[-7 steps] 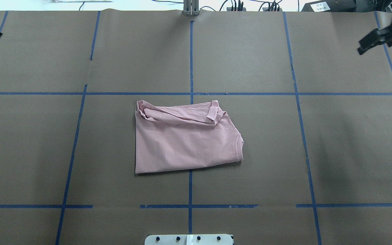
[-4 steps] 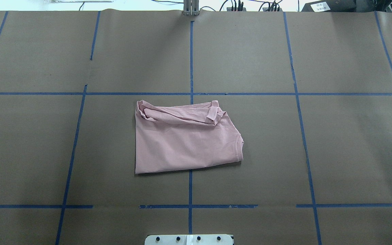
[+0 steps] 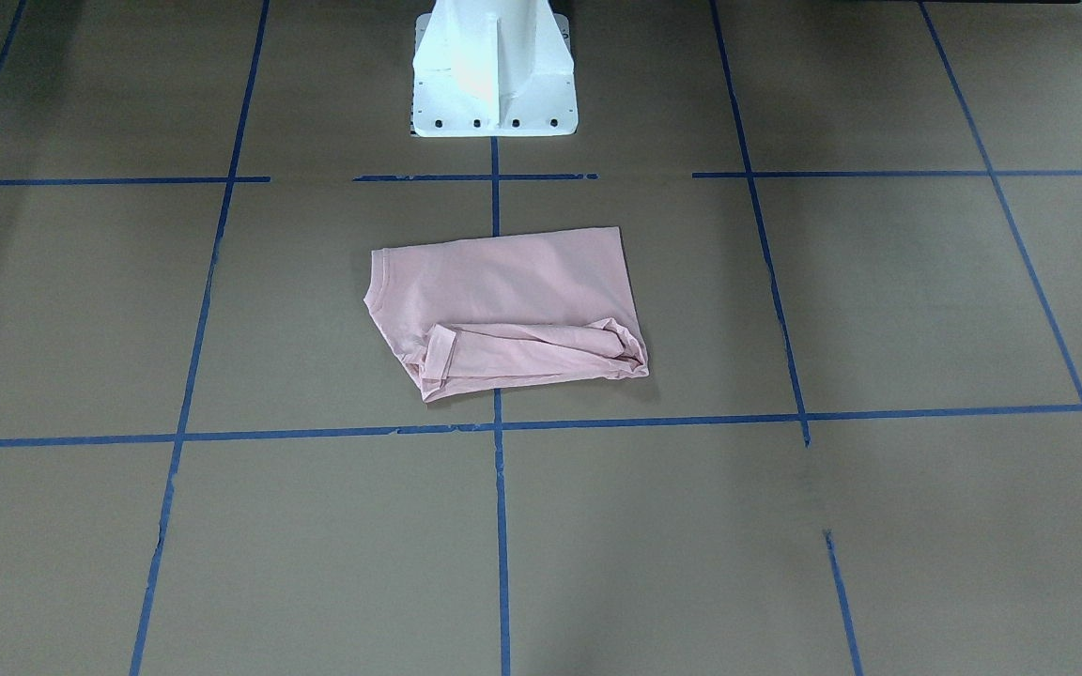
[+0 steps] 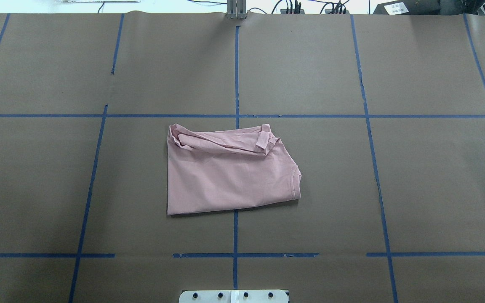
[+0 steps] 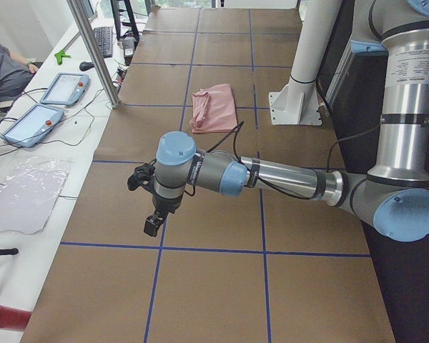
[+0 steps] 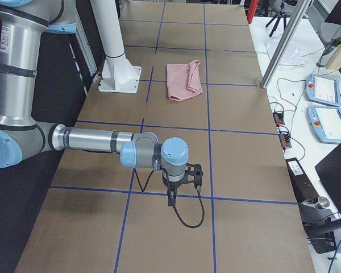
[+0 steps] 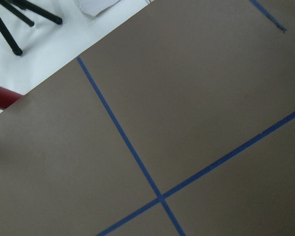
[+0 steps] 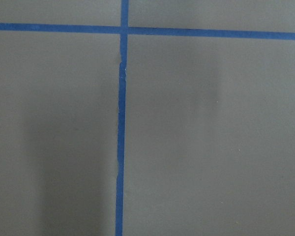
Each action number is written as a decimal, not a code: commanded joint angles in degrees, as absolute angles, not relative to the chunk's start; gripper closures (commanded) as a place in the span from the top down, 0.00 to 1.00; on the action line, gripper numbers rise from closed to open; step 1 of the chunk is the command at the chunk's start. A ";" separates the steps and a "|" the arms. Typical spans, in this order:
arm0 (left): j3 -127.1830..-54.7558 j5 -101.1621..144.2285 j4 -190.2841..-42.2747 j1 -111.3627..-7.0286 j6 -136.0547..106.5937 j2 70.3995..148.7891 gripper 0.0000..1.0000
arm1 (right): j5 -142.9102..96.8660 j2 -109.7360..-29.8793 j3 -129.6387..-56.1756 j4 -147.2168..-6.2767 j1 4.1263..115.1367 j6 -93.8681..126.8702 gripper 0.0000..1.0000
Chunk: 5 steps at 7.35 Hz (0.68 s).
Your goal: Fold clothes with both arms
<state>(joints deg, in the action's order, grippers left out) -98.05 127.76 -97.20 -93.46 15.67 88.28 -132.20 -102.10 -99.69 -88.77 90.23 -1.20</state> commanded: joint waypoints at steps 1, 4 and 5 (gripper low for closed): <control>-97.12 134.95 -93.90 -94.22 15.82 84.48 1.00 | -132.71 -102.13 -100.54 -88.42 90.35 1.21 1.00; -96.68 135.27 -93.52 -94.13 15.39 84.20 1.00 | -132.45 -101.16 -101.16 -88.68 90.26 1.76 1.00; -96.85 134.92 -93.69 -94.22 15.47 83.85 1.00 | -132.54 -101.16 -101.08 -88.51 90.26 1.76 1.00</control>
